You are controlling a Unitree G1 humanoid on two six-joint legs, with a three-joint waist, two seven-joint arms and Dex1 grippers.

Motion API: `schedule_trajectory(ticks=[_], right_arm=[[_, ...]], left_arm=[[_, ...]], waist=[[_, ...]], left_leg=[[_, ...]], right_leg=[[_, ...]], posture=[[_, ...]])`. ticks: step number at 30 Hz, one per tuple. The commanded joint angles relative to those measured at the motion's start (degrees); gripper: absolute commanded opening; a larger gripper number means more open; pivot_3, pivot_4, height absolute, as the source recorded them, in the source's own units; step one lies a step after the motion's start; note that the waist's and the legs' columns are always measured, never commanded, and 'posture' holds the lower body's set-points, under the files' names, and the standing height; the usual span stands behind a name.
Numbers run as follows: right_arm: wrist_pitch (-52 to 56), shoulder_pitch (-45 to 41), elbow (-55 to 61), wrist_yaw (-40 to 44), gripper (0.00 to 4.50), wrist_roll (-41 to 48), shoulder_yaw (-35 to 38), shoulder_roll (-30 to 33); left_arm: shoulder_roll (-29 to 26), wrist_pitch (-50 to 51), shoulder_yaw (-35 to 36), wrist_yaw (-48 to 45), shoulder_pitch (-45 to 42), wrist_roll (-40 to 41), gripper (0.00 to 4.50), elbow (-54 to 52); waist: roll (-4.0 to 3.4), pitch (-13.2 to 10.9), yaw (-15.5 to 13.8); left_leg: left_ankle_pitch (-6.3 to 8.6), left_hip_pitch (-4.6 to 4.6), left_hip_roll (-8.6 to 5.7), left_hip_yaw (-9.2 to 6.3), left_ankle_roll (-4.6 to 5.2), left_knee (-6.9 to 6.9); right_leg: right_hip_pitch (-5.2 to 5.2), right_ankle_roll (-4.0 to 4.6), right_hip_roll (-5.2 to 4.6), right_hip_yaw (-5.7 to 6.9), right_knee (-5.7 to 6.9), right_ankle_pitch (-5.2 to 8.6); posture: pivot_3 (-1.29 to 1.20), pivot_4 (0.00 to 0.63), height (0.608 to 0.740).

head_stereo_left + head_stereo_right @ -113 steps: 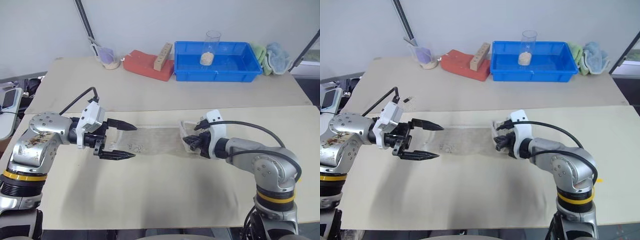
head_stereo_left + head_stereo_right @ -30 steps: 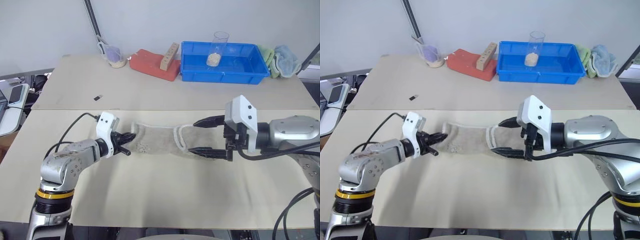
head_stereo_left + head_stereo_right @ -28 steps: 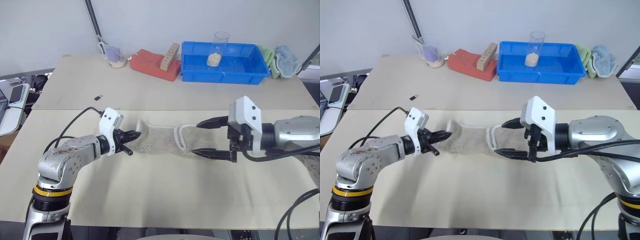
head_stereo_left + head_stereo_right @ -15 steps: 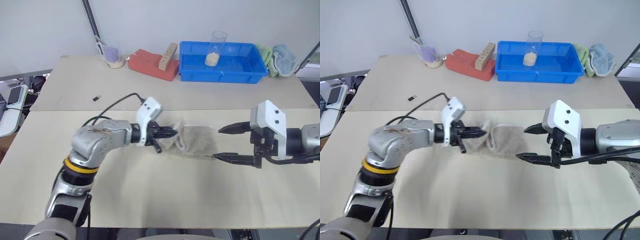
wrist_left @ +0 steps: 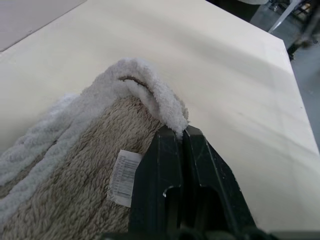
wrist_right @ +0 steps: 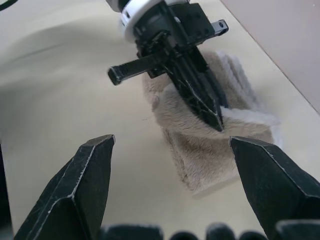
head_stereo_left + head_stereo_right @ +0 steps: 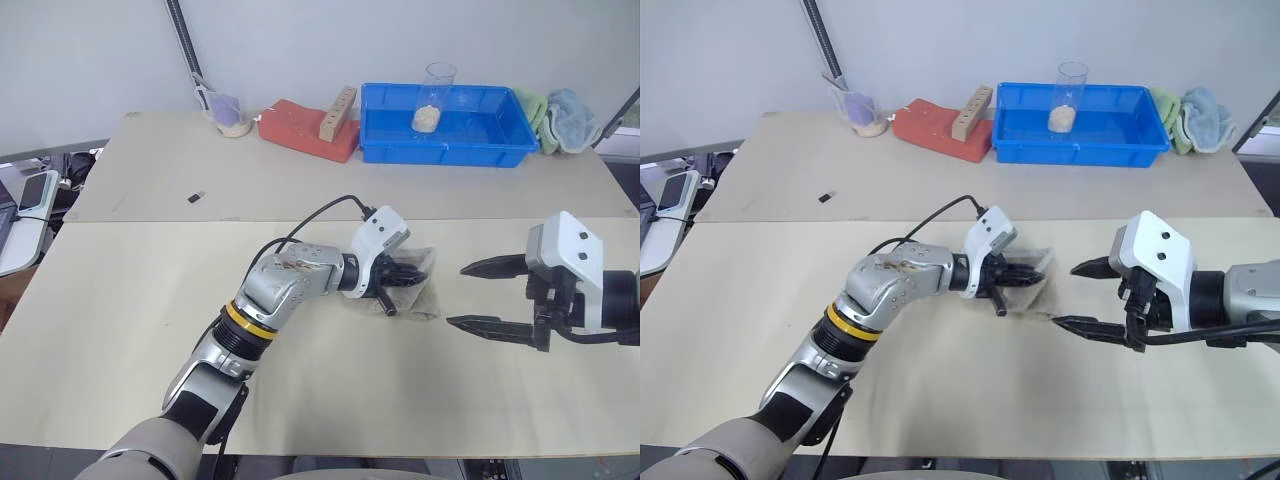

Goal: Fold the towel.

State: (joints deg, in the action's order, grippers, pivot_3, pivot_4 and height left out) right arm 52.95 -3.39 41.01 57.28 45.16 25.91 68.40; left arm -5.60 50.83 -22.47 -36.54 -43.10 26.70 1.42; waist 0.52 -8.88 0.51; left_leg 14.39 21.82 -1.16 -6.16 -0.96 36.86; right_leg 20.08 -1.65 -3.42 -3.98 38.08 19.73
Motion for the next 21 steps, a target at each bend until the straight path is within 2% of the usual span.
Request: schedule_trajectory(ticks=[1,5,7,10,14,18,20,21], right_arm=[[0.27,0.58,1.16,-0.17,4.08,0.19,3.56,0.79],[0.27,1.45,0.92,-0.42,4.08,-0.07,4.76,0.71],[0.68,1.33,0.48,-1.35,4.08,0.22,5.47,0.32],[1.19,0.78,0.03,-3.54,4.08,0.50,5.39,-0.56],[2.10,-0.44,0.25,-10.00,4.08,-0.76,2.22,-2.95],[3.77,-1.23,0.74,-18.88,4.08,-3.29,-2.65,-7.42],[4.64,-1.57,0.70,-22.96,4.08,-4.70,-4.91,-9.83],[5.27,-1.69,0.99,-24.38,4.29,-4.68,-5.78,-11.08]], left_arm=[[1.46,-1.76,2.48,-0.74,-1.50,0.19,1.52,-0.79],[2.17,-1.24,5.12,-2.24,-1.55,2.25,3.55,-1.91],[0.69,-0.83,7.61,-5.95,-1.86,5.37,4.47,-4.66],[-4.52,-1.81,10.02,-12.21,-2.21,7.88,4.47,-8.09],[-14.67,-5.93,12.99,-22.37,-1.93,9.05,4.47,-10.75],[-27.36,-16.01,12.78,-34.19,0.70,4.04,4.47,-10.42],[-31.98,-20.04,12.37,-38.45,2.49,2.37,4.47,-10.62],[-33.29,-20.66,13.03,-39.37,3.26,2.73,4.50,-11.02]], waist=[[0.00,0.00,-0.11],[-0.01,0.00,-0.22],[-0.01,0.00,-0.19],[-0.02,0.01,0.00],[-0.09,0.05,0.45],[-0.21,0.12,0.43],[-0.29,0.17,0.37],[-0.37,0.22,0.32]], left_leg=[[0.00,0.00,0.00,0.00,0.00,0.02],[0.00,0.00,0.00,0.00,0.00,0.02],[-0.01,0.00,0.00,0.00,0.00,0.02],[-0.02,-0.04,0.01,0.00,-0.01,0.02],[-0.03,-0.14,0.06,0.01,-0.02,0.00],[-0.05,-0.20,0.07,-0.01,-0.04,-0.02],[-0.05,-0.21,0.06,-0.01,-0.05,-0.04],[-0.06,-0.20,0.05,-0.01,-0.06,-0.05]], right_leg=[[0.00,-0.01,0.00,0.00,0.00,0.00],[0.00,-0.01,0.00,0.00,0.01,0.00],[0.00,-0.01,0.00,-0.01,0.02,0.00],[0.00,-0.01,0.01,0.00,0.02,-0.01],[0.00,-0.01,0.04,-0.02,0.05,0.00],[0.00,-0.01,0.04,0.00,0.04,0.00],[0.01,0.00,0.03,-0.02,0.03,0.00],[0.03,-0.01,0.01,-0.02,0.03,0.00]], posture=[[0.00,0.150,0.740],[0.00,0.150,0.740],[0.00,0.150,0.740],[0.00,0.150,0.740],[0.00,0.150,0.740],[0.00,0.150,0.740],[0.00,0.150,0.740],[0.00,0.150,0.740]])
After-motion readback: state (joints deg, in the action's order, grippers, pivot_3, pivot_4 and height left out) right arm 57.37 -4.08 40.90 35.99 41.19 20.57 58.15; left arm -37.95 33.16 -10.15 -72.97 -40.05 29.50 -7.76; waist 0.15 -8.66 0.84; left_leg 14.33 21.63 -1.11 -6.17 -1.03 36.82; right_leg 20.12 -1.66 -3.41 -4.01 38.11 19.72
